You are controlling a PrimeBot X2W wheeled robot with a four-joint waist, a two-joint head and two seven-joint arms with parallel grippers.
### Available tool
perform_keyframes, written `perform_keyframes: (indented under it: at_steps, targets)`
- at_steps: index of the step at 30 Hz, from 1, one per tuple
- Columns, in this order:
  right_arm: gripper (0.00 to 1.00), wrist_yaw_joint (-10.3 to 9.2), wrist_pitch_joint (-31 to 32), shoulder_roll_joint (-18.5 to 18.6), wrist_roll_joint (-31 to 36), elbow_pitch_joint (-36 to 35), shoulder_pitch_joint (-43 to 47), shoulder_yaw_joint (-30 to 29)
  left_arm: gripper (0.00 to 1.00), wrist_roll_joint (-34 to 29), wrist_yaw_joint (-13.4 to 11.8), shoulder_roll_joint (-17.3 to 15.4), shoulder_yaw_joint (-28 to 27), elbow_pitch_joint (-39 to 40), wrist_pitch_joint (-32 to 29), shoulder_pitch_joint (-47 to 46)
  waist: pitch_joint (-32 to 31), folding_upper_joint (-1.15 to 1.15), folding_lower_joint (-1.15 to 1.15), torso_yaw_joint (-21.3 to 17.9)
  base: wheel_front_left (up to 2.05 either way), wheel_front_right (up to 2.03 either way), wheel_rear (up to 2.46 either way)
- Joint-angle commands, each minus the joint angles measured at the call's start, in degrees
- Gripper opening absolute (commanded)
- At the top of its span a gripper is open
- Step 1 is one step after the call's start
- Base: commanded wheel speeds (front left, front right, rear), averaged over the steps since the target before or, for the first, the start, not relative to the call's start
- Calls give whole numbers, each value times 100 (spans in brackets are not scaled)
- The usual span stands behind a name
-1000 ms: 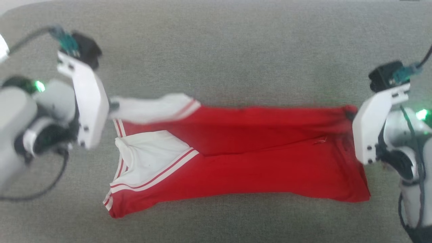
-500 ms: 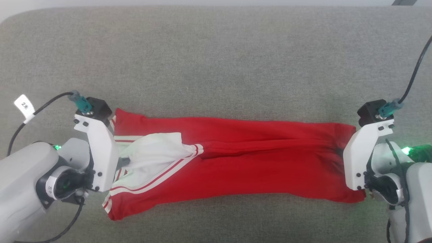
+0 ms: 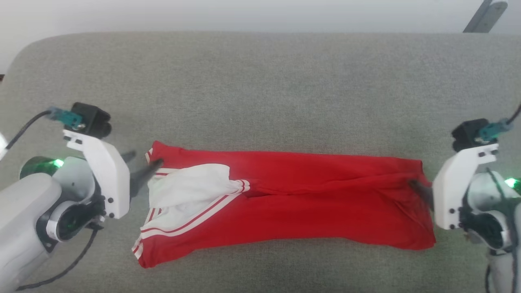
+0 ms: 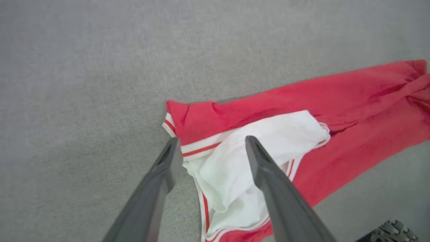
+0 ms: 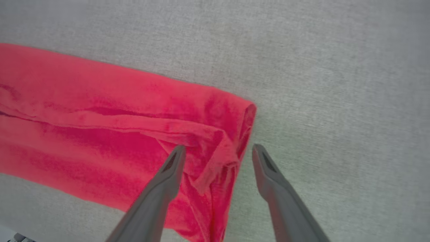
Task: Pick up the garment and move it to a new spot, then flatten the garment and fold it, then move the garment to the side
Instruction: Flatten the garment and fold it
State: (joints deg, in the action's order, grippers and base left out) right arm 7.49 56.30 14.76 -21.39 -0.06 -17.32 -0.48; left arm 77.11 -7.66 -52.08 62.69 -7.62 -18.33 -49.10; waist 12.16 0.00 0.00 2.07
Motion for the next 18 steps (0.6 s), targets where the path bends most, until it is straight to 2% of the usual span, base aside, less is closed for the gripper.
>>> perform_keyframes:
  at_steps: [1,5,6,12,16,18]
  targets:
    - [100,1,28,18,-6,-21,56,-40,100,-73,26,-18,-46,7,119,90,-34,0,0,23,0,0,0]
    - [100,1,197,71,-35,100,166,-309,100,-266,-59,-30,-237,-13,1029,309,-92,0,0,109,0,0,0]
    - [100,1,295,101,-54,205,225,-405,100,-408,-126,-34,-353,-50,1527,413,-95,0,0,163,0,0,0]
    - [100,1,250,10,-233,537,269,-482,100,-596,-281,0,-661,-252,2883,836,-55,0,0,327,0,0,0]
    - [100,2,76,36,-302,905,161,-366,100,-571,-374,100,-1018,-448,3290,1181,-20,0,0,418,0,0,0]
    - [100,2,11,6,-353,1132,110,-317,100,-767,-355,145,-1212,-542,3340,1376,-4,0,0,456,0,0,0]
